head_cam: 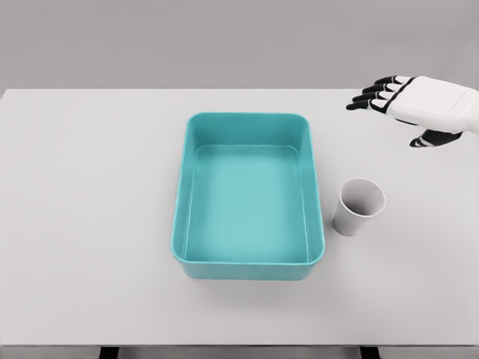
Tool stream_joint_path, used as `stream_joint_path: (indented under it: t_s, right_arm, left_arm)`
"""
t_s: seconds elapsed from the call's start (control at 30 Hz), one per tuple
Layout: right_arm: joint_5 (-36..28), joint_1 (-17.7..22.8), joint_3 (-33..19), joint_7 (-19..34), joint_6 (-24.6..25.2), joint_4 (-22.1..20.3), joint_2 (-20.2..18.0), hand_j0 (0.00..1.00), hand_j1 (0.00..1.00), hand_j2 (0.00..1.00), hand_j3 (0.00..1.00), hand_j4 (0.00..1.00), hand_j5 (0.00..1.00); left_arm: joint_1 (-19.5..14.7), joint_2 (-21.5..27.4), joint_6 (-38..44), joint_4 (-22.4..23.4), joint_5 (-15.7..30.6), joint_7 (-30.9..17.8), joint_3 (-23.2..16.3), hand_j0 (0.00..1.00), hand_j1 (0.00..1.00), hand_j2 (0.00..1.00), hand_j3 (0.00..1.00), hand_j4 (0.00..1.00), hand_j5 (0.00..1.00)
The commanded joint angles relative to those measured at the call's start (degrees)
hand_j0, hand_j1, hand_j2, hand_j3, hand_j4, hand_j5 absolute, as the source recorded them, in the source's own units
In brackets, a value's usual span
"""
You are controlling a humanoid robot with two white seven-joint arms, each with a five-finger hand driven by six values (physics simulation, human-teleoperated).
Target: Put the paper cup into the basket with your right arm
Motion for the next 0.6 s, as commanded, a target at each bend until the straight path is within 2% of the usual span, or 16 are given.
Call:
stream_joint_path:
  t_s: [0.0, 0.17, 0.23, 0.27, 0.33, 0.43, 0.57]
  right_arm:
    - [-0.23, 0.09, -0.37, -0.03, 0.11, -0.02, -0.08, 1.0, 1.0, 1.0, 1.0, 1.0, 1.0]
    - [-0.67, 0.35, -0.64, -0.03, 0.11, -0.2, -0.08, 1.0, 1.0, 1.0, 1.0, 1.0, 1.0]
    - [-0.58, 0.44, -0.46, -0.03, -3.14, -0.29, -2.45, 1.0, 1.0, 1.0, 1.0, 1.0, 1.0]
    - [-0.49, 0.7, 0.33, -0.03, -4.2, -0.9, -2.98, 1.0, 1.0, 1.0, 1.0, 1.0, 1.0]
    - [-0.49, 0.53, 6.04, -0.03, -4.55, -0.9, -5.18, 1.0, 1.0, 1.0, 1.0, 1.0, 1.0]
    - [-0.49, 0.35, 9.56, -0.03, -3.94, -0.82, -4.83, 1.0, 1.0, 1.0, 1.0, 1.0, 1.0]
    - [-0.23, 0.09, 10.53, -0.03, -4.64, -0.82, -4.57, 1.0, 1.0, 1.0, 1.0, 1.0, 1.0]
  left_arm:
    - [0.0, 0.01, 0.01, 0.0, -0.03, 0.0, -0.01, 1.0, 1.0, 1.0, 1.0, 1.0, 1.0]
    - [0.0, 0.01, 0.01, 0.0, -0.03, 0.0, -0.01, 1.0, 1.0, 1.0, 1.0, 1.0, 1.0]
    - [0.0, 0.01, 0.01, 0.0, -0.03, 0.0, -0.01, 1.0, 1.0, 1.0, 1.0, 1.0, 1.0]
    - [0.0, 0.01, 0.01, 0.0, -0.03, 0.0, -0.01, 1.0, 1.0, 1.0, 1.0, 1.0, 1.0]
    - [0.0, 0.01, 0.01, 0.0, -0.03, 0.0, -0.01, 1.0, 1.0, 1.0, 1.0, 1.0, 1.0]
    - [0.0, 0.01, 0.01, 0.0, -0.03, 0.0, -0.01, 1.0, 1.0, 1.0, 1.0, 1.0, 1.0]
    - [0.0, 0.01, 0.01, 0.0, -0.03, 0.0, -0.01, 1.0, 1.0, 1.0, 1.0, 1.0, 1.0]
